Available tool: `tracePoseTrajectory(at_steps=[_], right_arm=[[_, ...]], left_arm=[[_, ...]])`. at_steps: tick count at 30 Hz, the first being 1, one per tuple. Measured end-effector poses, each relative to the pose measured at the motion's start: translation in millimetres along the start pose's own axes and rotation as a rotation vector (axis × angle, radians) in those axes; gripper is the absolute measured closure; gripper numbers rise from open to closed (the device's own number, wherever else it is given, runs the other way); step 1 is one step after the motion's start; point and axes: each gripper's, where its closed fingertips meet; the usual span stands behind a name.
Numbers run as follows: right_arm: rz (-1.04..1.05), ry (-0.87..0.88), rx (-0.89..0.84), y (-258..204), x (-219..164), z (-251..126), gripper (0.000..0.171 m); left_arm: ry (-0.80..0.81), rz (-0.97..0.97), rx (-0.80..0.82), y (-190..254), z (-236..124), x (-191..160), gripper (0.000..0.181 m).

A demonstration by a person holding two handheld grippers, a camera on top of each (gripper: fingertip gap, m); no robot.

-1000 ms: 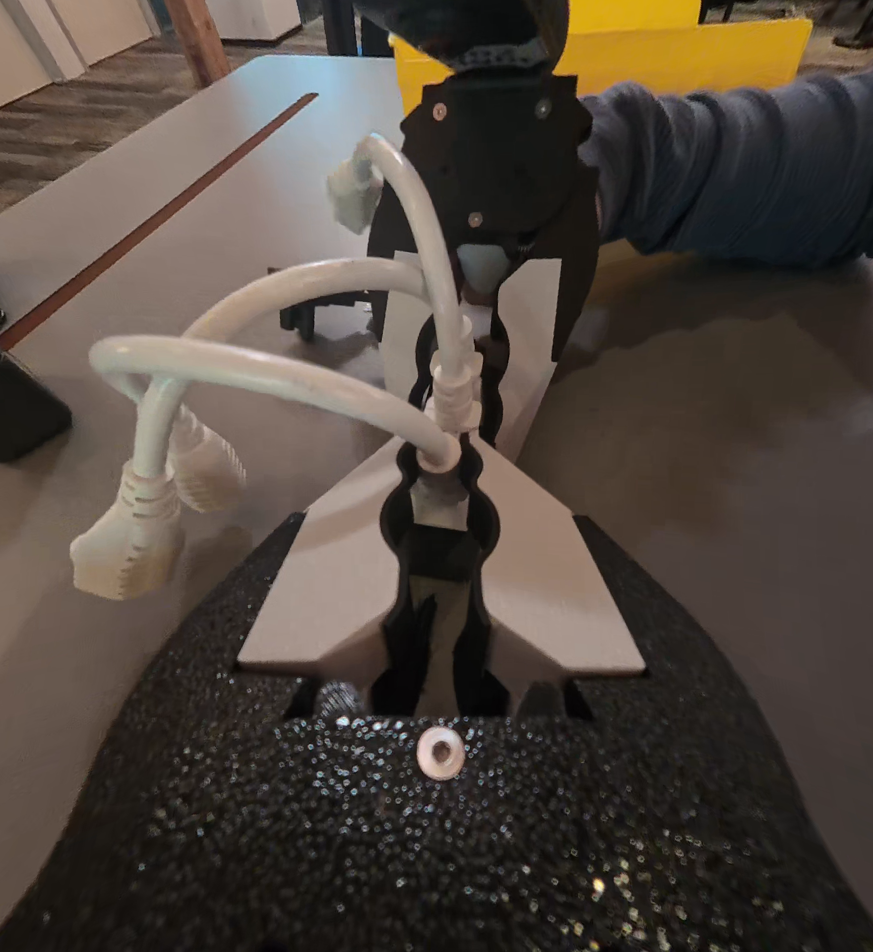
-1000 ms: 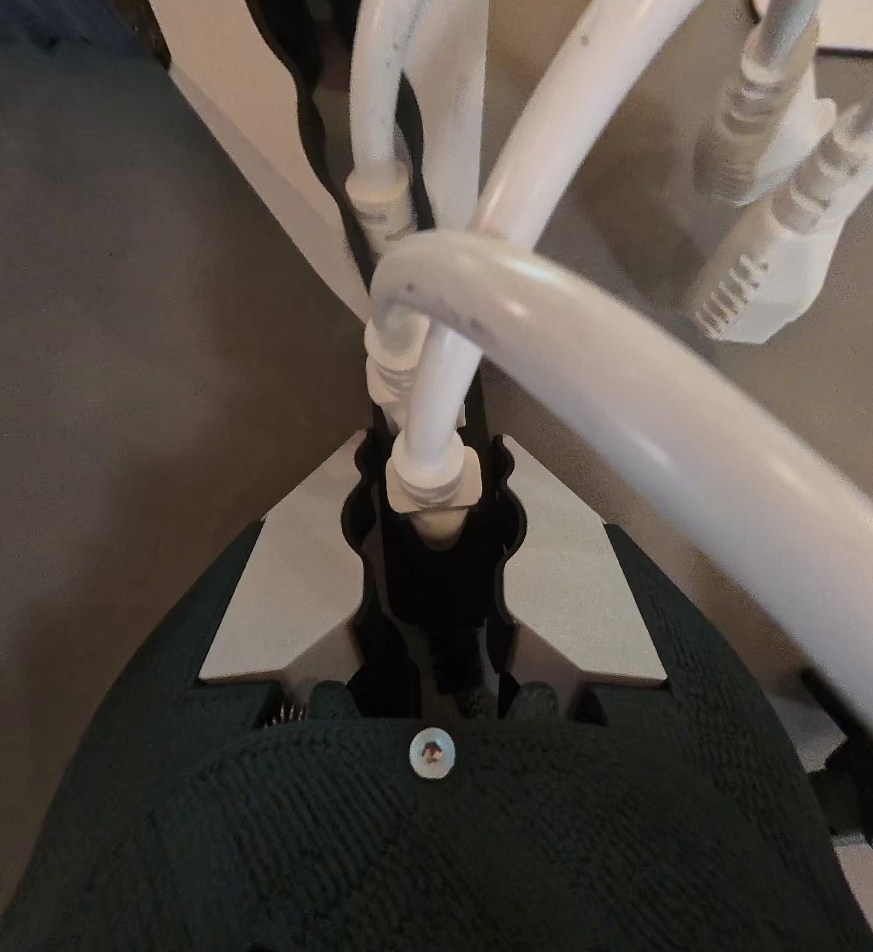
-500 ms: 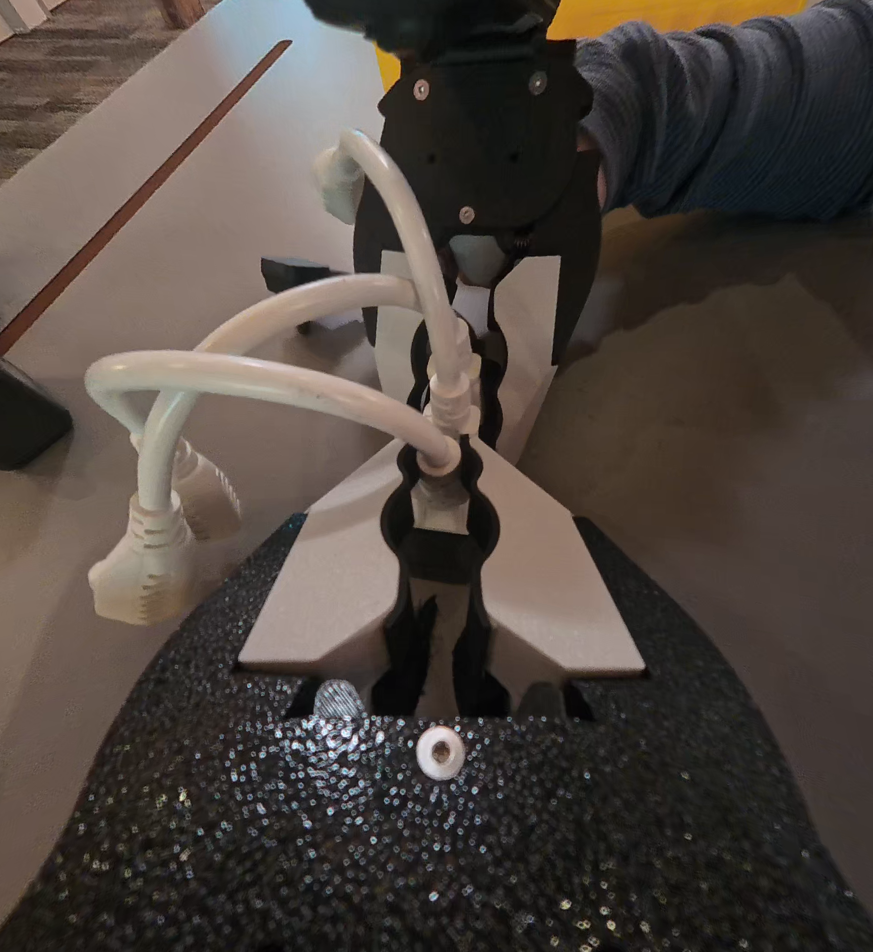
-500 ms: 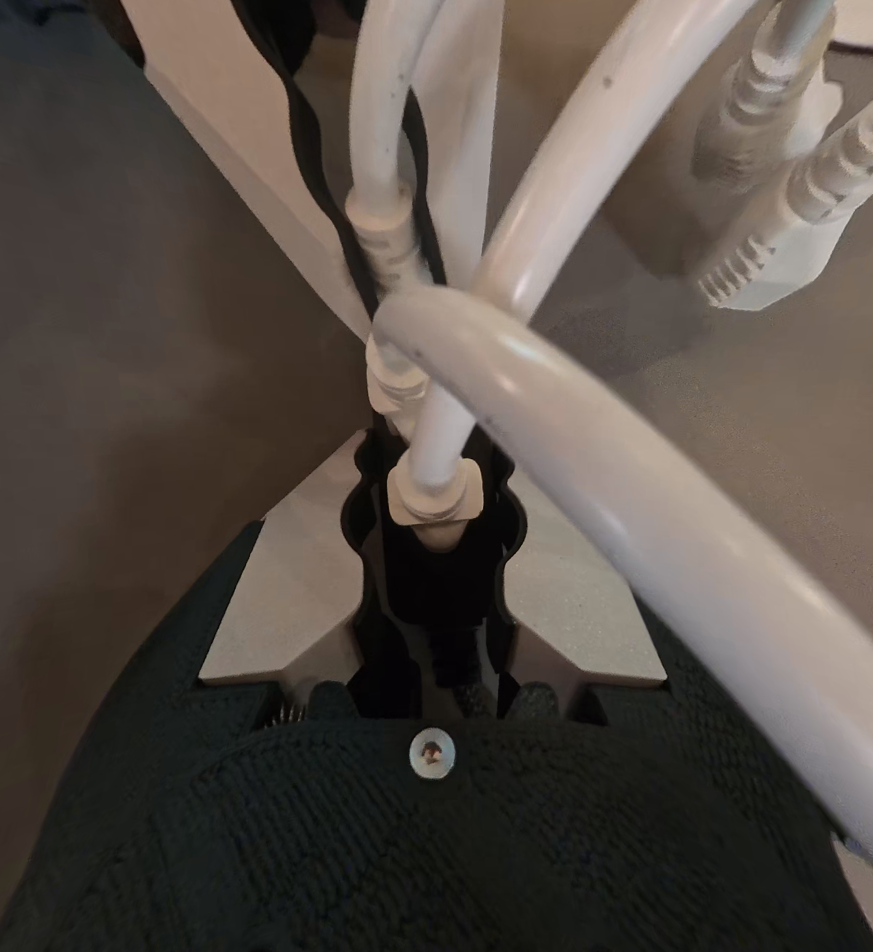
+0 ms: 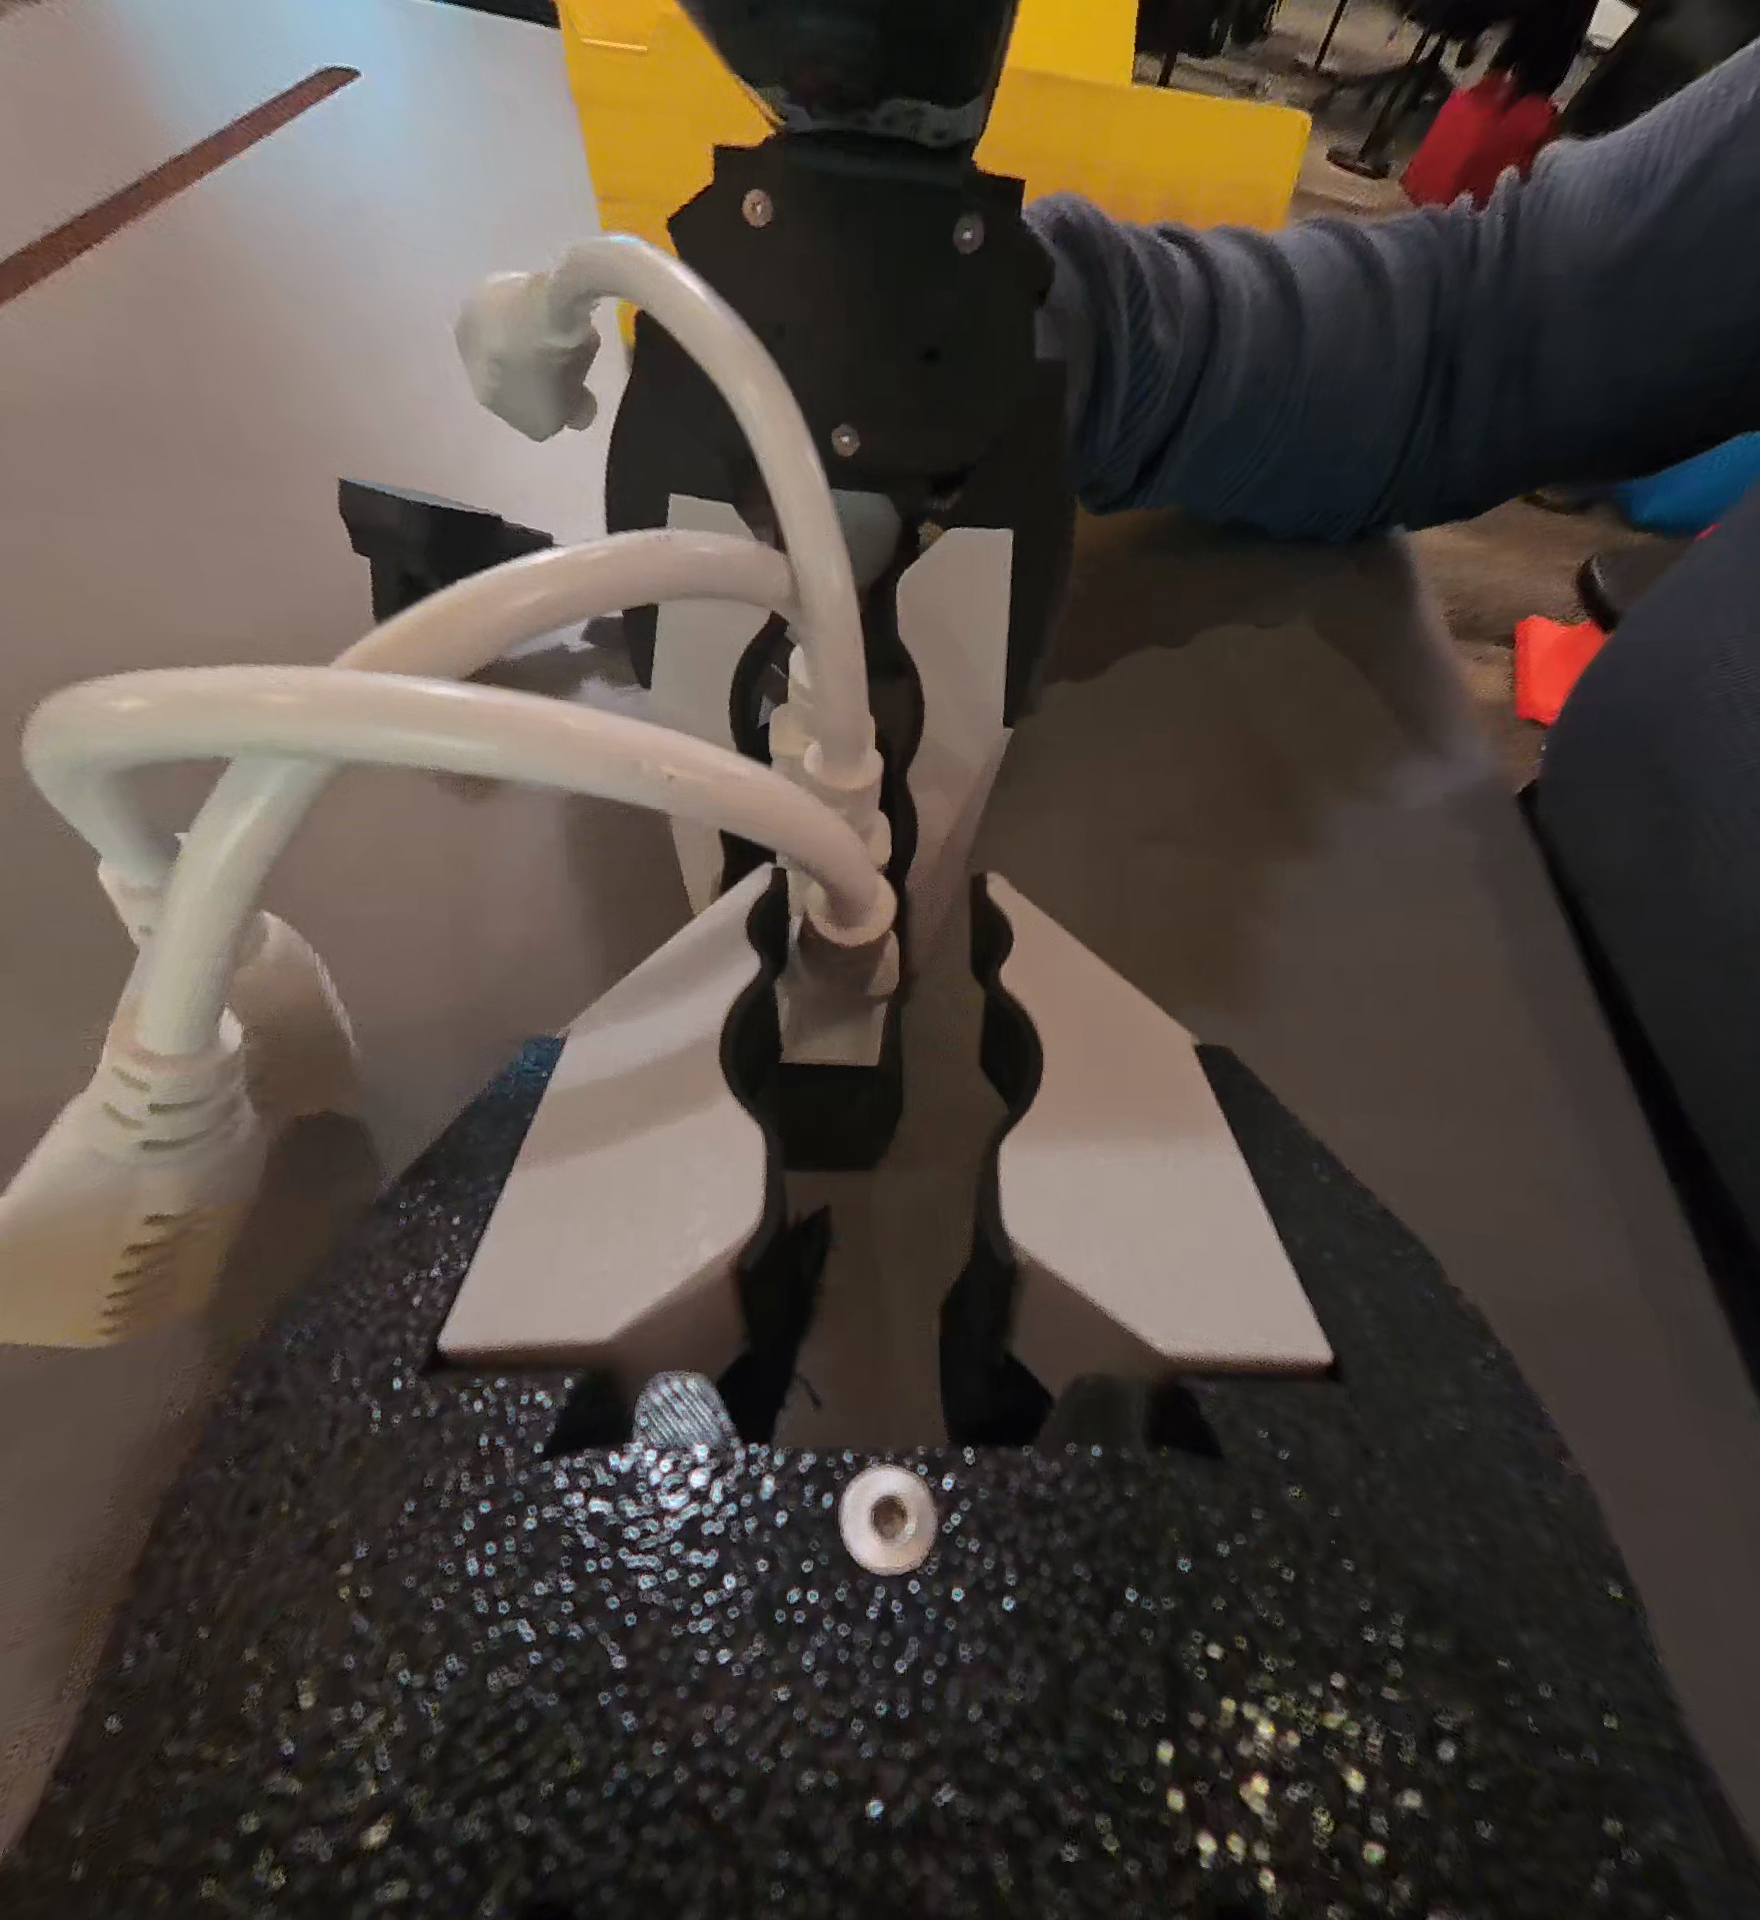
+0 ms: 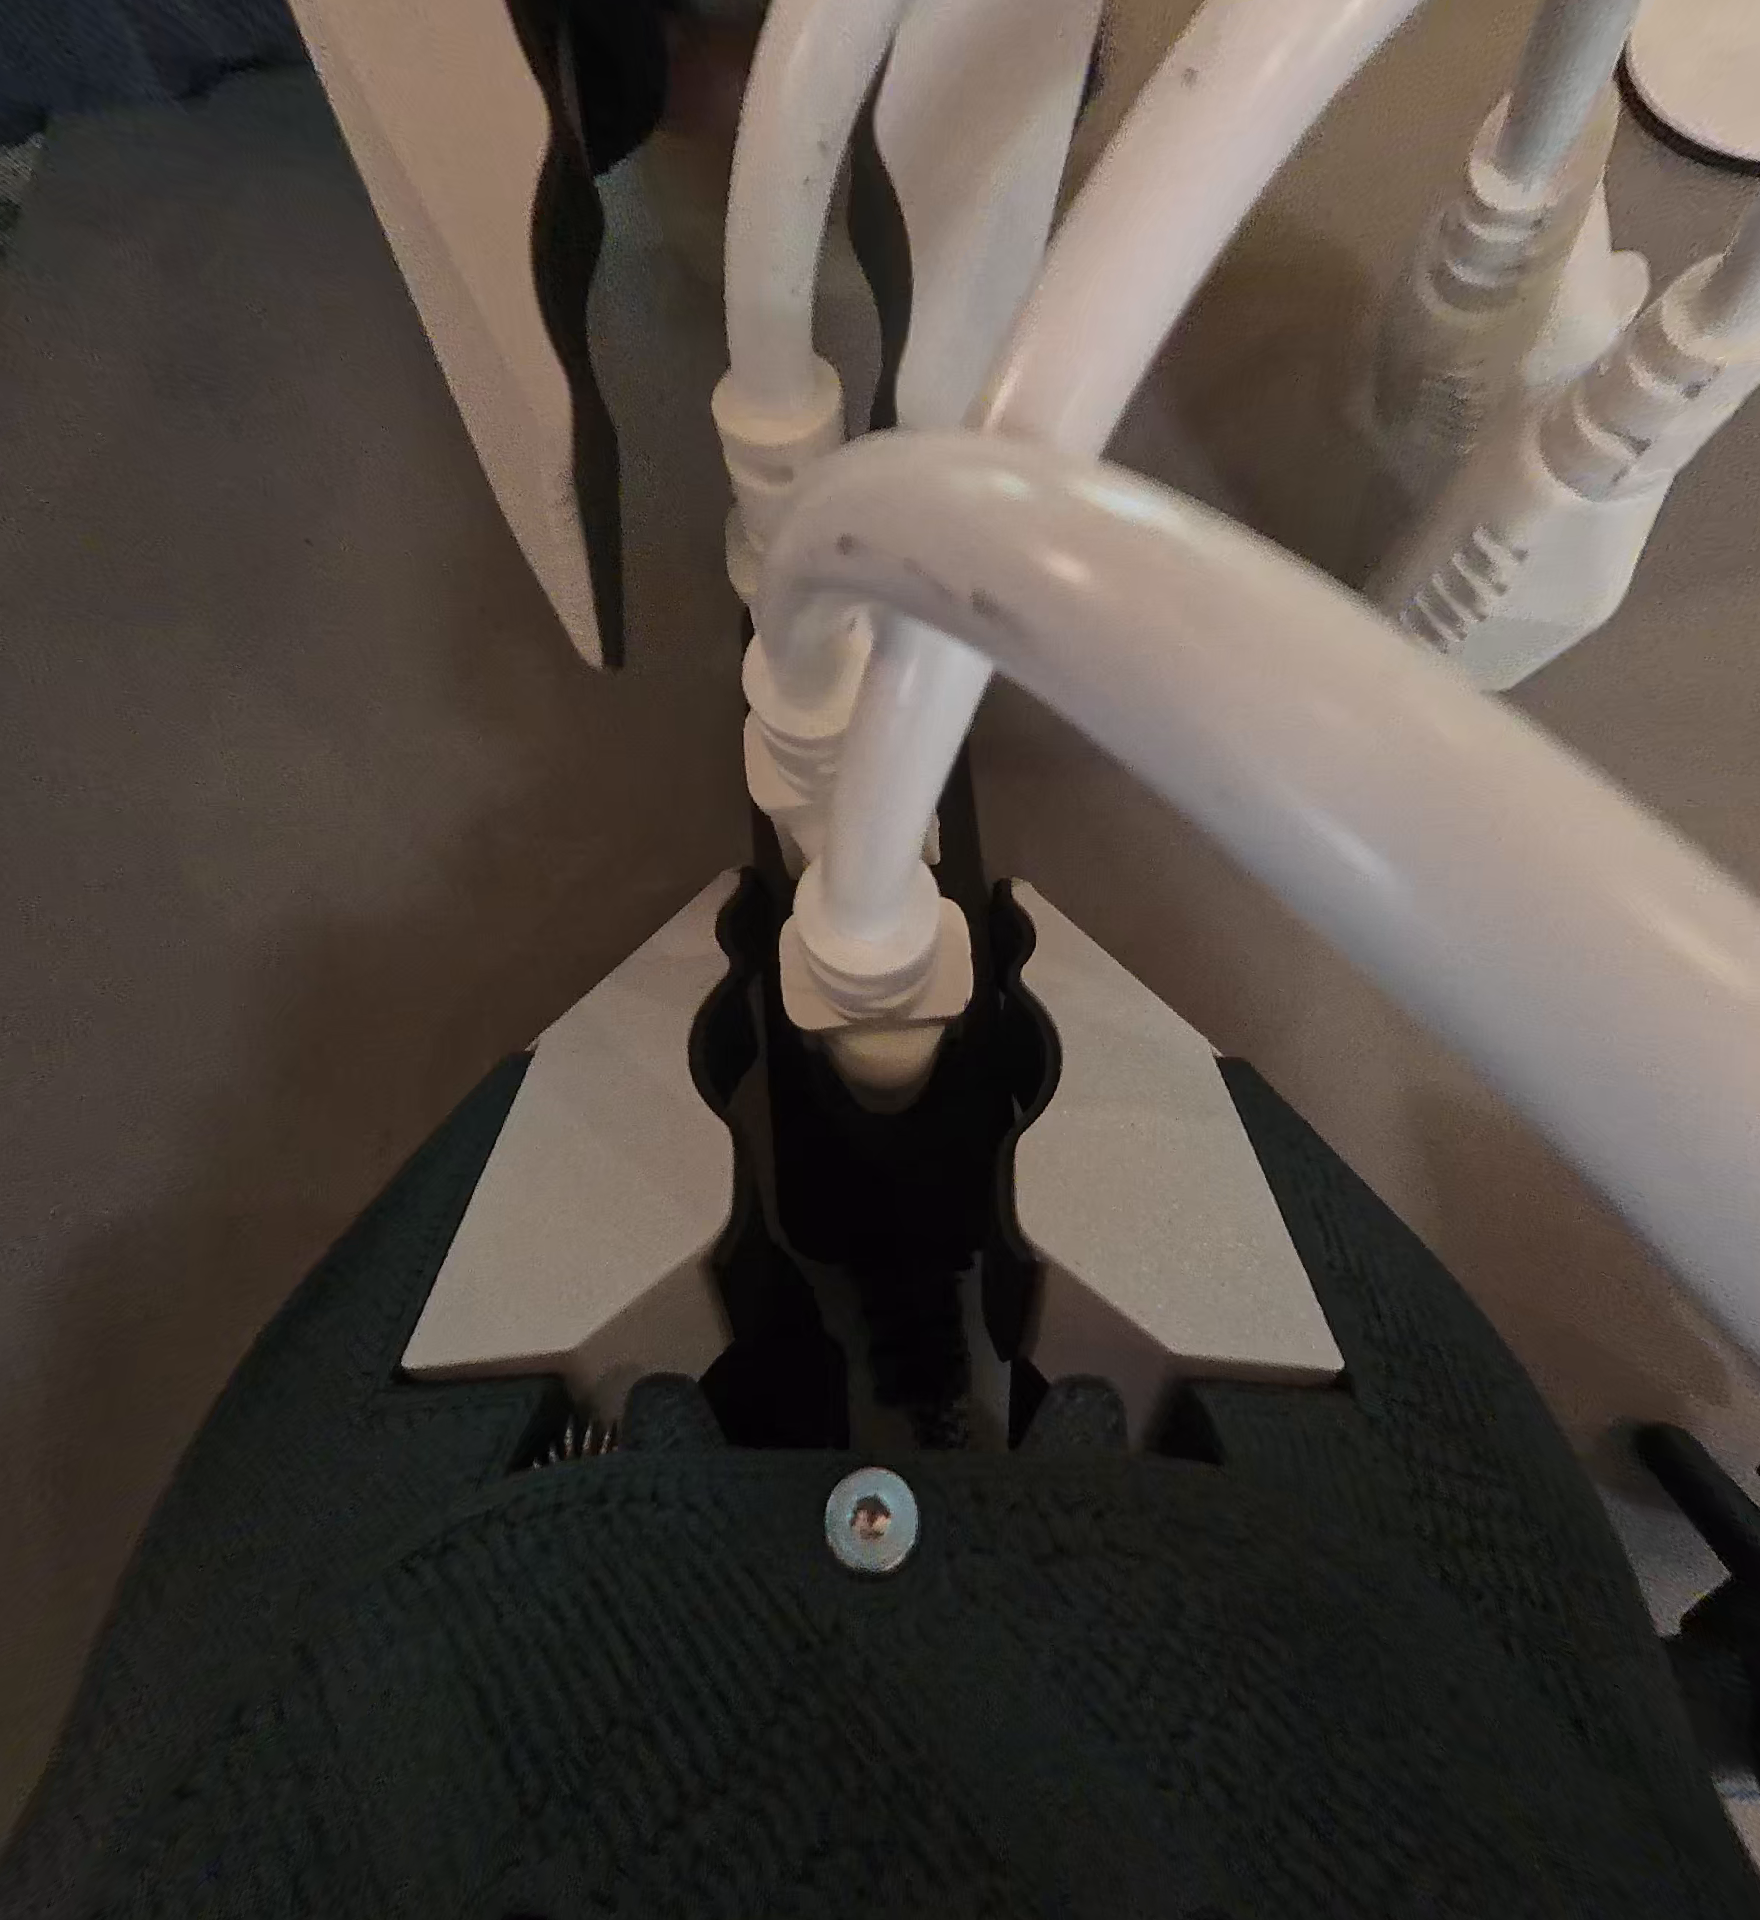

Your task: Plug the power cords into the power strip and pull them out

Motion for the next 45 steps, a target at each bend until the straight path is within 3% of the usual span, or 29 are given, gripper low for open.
tracePoseTrajectory(at_steps=[8,10,11,21,27,30,34,39,45], right_arm=[[0.009,0.007,0.002,0.1,0.4,0.1,0.126],[0.011,0.009,0.002,0.0,0.4,0.1,0.126],[0.010,0.011,0.002,0.1,0.6,0.1,0.126],[0.001,0.013,0.003,0.0,0.8,0.5,0.127],[-0.013,-0.047,-0.032,-0.2,-1.6,0.1,0.126],[-0.016,-0.043,-0.029,-0.9,-0.9,-1.9,0.126],[-0.007,-0.042,-0.044,0.8,0.0,-5.3,0.124],[-0.009,-0.043,-0.040,-0.4,-0.3,-5.8,0.120],[-0.014,-0.030,-0.020,-2.8,0.8,-7.1,0.120]], left_arm=[[0.005,-0.041,-0.036,3.4,-2.9,0.6,0.137],[-0.068,-0.030,0.063,-14.5,-2.7,-14.0,0.113],[-0.093,-0.019,0.085,-19.7,-4.2,-21.2,0.110],[0.029,-0.050,-0.006,-7.1,3.2,-11.7,0.158],[0.041,0.074,0.056,-6.9,3.7,-7.5,0.159],[0.096,0.009,0.036,-5.7,4.0,-0.6,0.161],[0.195,-0.217,-0.055,-6.1,5.9,10.6,0.161],[0.124,-0.032,0.059,-5.5,6.0,8.9,0.160],[0.163,-0.058,0.021,-3.2,2.4,13.0,0.160]])
Point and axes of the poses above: each gripper's, where its closed fingertips meet, z out along the fingers, x out of its top, y = z × x across the jaws, and after that the axes turned 11 degrees about x, right-handed
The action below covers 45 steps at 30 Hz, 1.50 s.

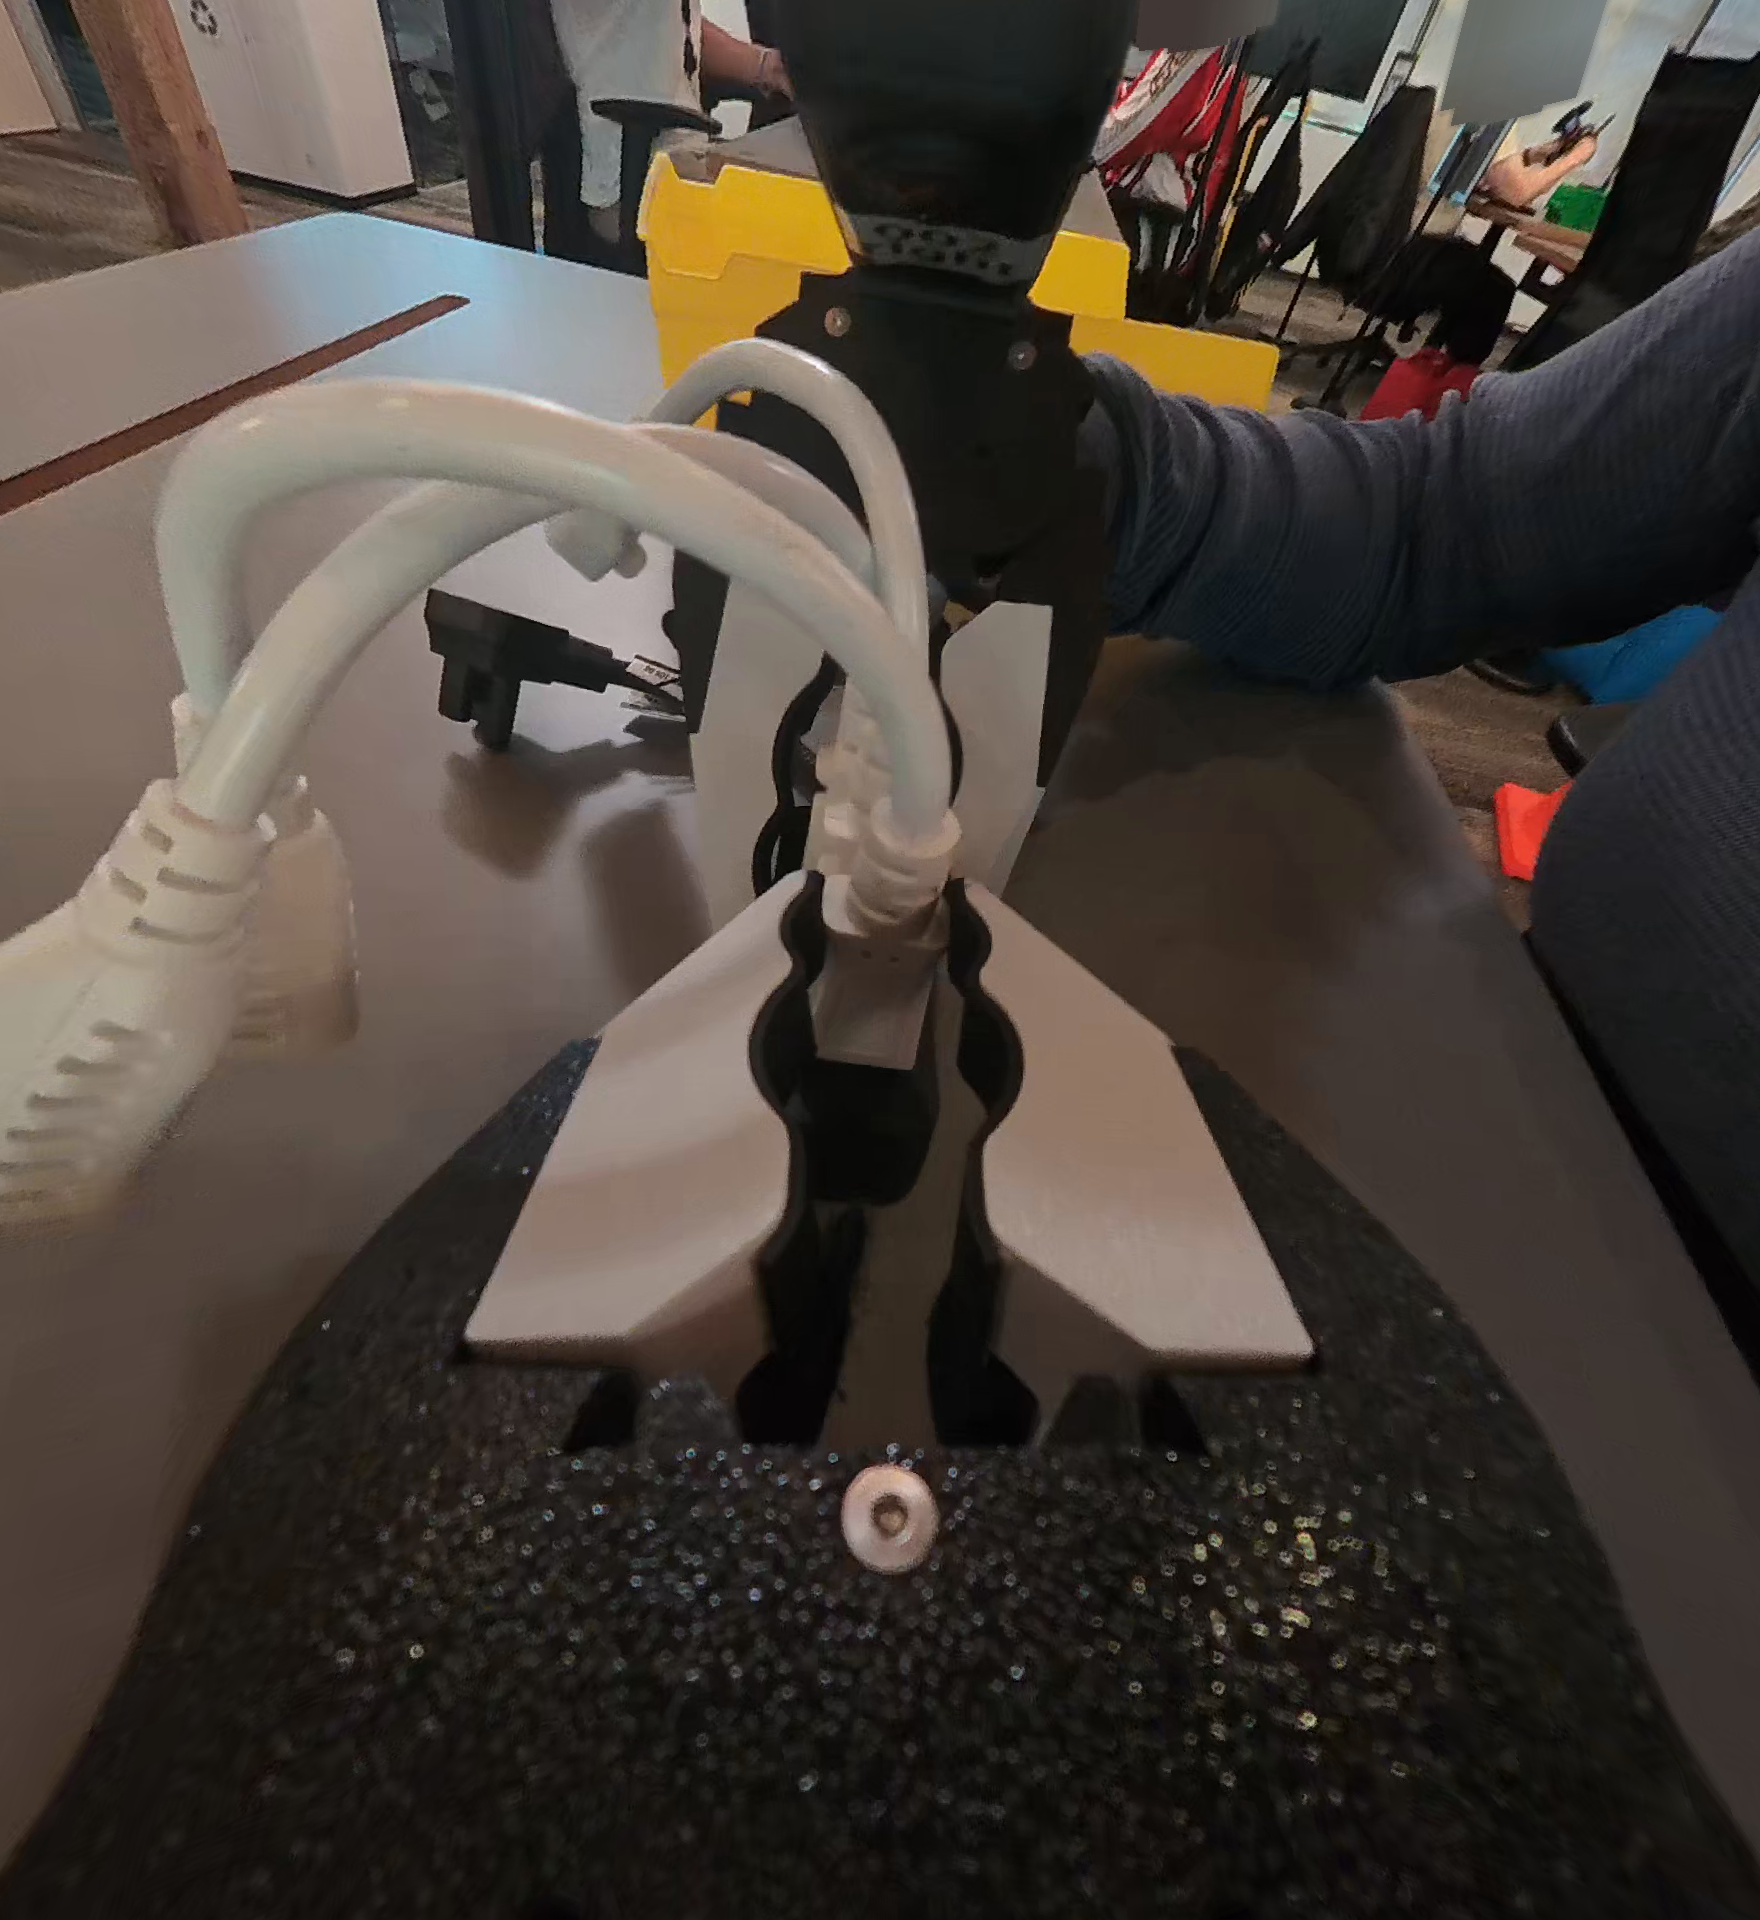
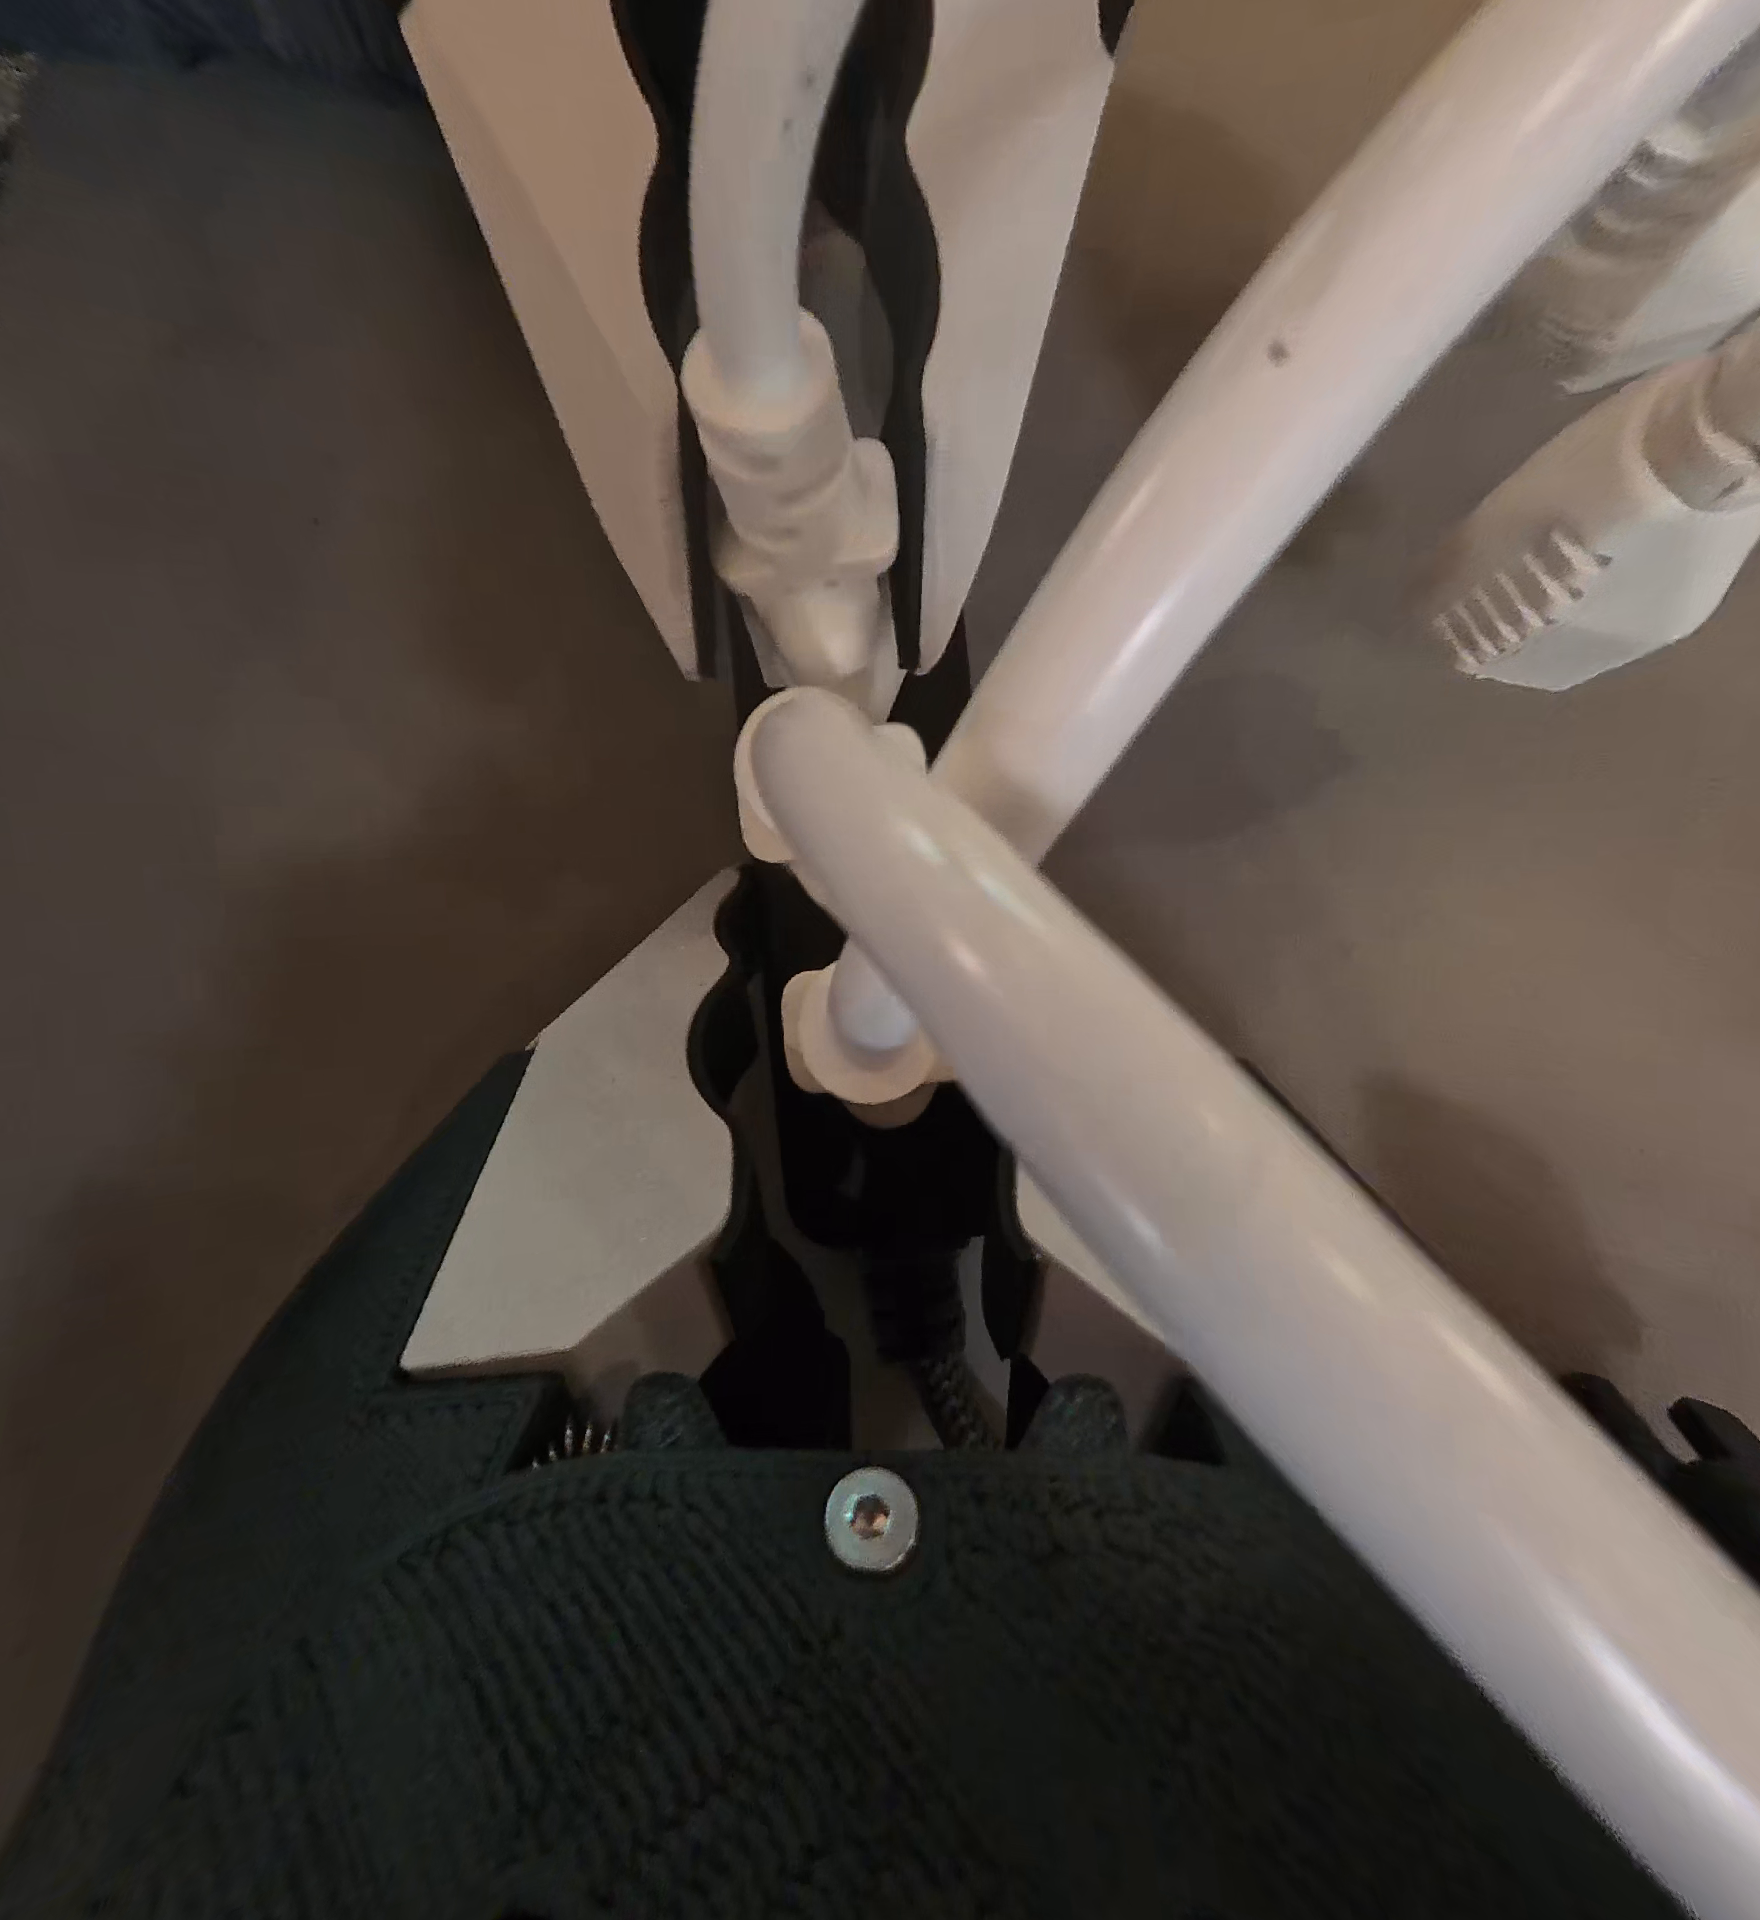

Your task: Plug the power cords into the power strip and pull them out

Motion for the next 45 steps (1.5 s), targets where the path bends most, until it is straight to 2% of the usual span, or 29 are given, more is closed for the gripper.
tracePoseTrajectory(at_steps=[7,14,23,24,45], right_arm=[[-0.001,-0.009,-0.005,-0.8,0.7,-2.0,0.123],[0.000,-0.041,-0.027,-1.1,0.2,-1.9,0.126],[0.012,-0.019,0.000,-3.0,0.7,0.0,0.124],[0.022,-0.016,0.013,-3.9,-0.3,1.0,0.120],[0.048,-0.075,-0.006,-3.7,-3.6,5.2,0.123]], left_arm=[[-0.010,0.000,0.022,2.8,1.4,4.6,0.161],[-0.125,0.133,0.171,2.5,4.1,2.1,0.160],[-0.055,0.041,0.049,2.5,-1.1,1.8,0.160],[-0.068,0.046,0.051,1.5,-1.4,-1.0,0.160],[-0.165,0.109,0.090,0.8,-1.0,-11.1,0.160]])
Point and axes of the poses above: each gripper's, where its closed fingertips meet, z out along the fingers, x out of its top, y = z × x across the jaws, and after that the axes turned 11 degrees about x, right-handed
